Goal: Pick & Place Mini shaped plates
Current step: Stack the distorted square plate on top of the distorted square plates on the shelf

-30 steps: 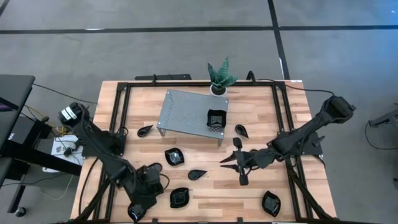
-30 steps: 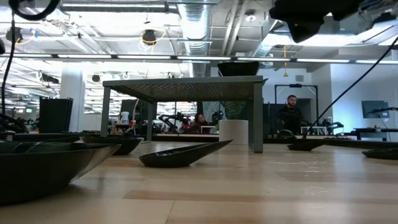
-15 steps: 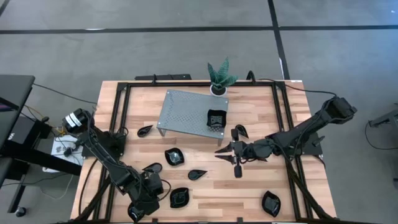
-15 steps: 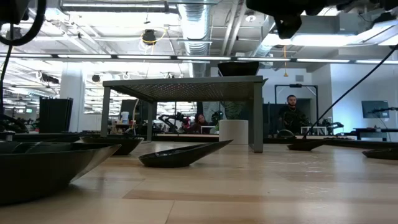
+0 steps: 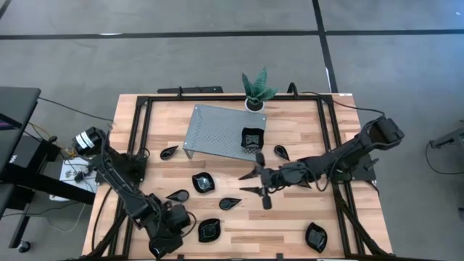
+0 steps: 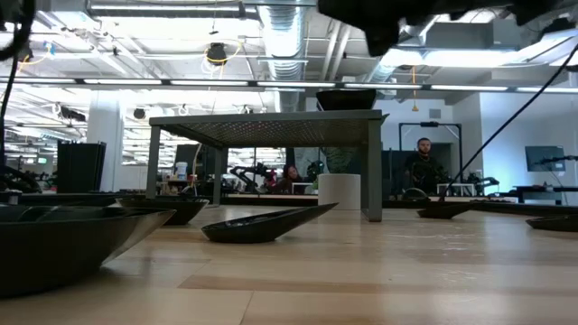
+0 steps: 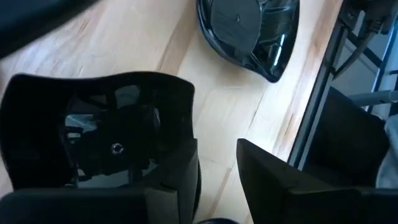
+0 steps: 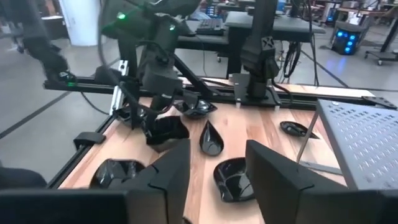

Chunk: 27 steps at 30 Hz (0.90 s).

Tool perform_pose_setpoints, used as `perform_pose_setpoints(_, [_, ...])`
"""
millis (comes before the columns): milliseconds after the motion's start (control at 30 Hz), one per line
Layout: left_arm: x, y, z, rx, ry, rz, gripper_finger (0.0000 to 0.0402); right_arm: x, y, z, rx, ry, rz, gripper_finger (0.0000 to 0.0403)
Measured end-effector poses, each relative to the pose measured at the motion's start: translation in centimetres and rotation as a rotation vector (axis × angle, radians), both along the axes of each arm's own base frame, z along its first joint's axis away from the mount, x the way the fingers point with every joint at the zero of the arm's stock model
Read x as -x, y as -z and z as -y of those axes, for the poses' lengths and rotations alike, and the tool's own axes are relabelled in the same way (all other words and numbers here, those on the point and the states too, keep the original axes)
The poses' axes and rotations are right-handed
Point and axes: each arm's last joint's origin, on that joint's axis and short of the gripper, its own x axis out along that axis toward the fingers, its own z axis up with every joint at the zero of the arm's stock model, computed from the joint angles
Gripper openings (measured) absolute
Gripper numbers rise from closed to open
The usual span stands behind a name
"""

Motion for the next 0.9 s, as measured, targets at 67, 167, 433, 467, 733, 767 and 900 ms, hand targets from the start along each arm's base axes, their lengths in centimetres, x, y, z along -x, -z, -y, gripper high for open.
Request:
perform_pose_setpoints(67, [0.4, 0.4, -0.1, -0.017, 0.004, 0.0, 0.0113, -0.6, 0.0, -0.2, 0.002, 0.001, -0.005, 0.0161])
perform_pose_setpoints(167, [0.7, 0.8, -0.2, -0.022, -0.004, -0.009, 0.0113, -1.5, -0.3, -0.6, 0.005, -0.002, -0.01, 0.0171])
perform_pose_setpoints(433, [0.6, 1.3, 0.1, -0.032, -0.011, 0.008, 0.0113, -2.3, -0.4, -0.9, 0.021, 0.0, -0.032, 0.0178])
perform_pose_setpoints(467, [0.5, 1.7, 0.2, -0.037, -0.01, 0.005, 0.0113, -2.4, -0.3, -0.9, 0.021, 0.0, -0.035, 0.0177])
perform_pose_setpoints(733, [0.4, 3.0, 1.0, -0.068, 0.064, 0.012, 0.0097, -2.6, -0.2, -1.0, 0.022, -0.001, -0.036, 0.017])
perform_pose_setpoints(767, [0.4, 2.9, 1.0, -0.074, 0.073, 0.017, 0.0089, -2.6, -0.2, -1.0, 0.022, -0.001, -0.036, 0.0169])
perform_pose_setpoints(900, [0.5, 2.4, 0.9, -0.087, 0.107, 0.04, 0.0042, -2.6, -0.2, -1.0, 0.021, -0.001, -0.036, 0.0165])
